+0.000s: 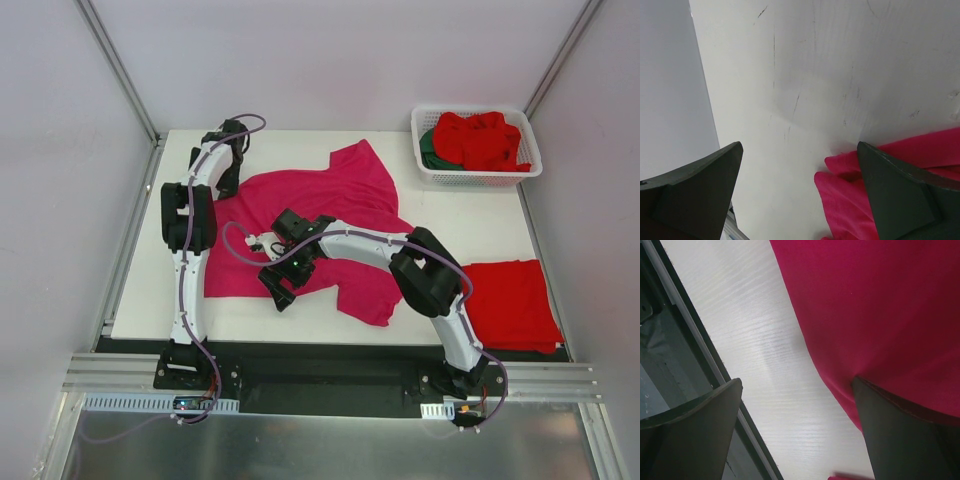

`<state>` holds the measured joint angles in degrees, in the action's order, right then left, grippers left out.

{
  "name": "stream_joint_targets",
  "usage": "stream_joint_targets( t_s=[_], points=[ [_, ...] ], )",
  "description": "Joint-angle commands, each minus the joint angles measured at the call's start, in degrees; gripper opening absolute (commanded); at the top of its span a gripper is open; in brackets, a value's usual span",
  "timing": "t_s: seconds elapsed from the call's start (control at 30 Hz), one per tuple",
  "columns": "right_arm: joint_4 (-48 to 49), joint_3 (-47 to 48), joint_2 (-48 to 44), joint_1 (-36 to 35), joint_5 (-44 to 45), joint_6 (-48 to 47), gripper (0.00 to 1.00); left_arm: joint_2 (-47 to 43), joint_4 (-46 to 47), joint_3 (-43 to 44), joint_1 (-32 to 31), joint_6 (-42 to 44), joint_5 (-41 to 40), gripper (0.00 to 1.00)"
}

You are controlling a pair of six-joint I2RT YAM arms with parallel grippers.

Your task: Fold and stack the t-shirts

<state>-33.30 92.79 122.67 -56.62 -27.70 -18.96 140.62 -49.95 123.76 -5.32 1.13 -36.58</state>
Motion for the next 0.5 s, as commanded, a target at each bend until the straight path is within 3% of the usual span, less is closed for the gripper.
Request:
stream_joint_targets(
  t_s=[0.0,0.47],
  points=[
    [-7.2,-1.5,4.4,-0.4,1.3,-0.6,0.96,-5.1,-2.1,-0.7,-0.6,0.0,-1.5,0.99],
    [-7.8,-0.7,5.1,-0.5,0.5,-0.9,0.96,-6.7,-3.3,-1.9,-1.1,-0.6,-0.6,0.99]
  ],
)
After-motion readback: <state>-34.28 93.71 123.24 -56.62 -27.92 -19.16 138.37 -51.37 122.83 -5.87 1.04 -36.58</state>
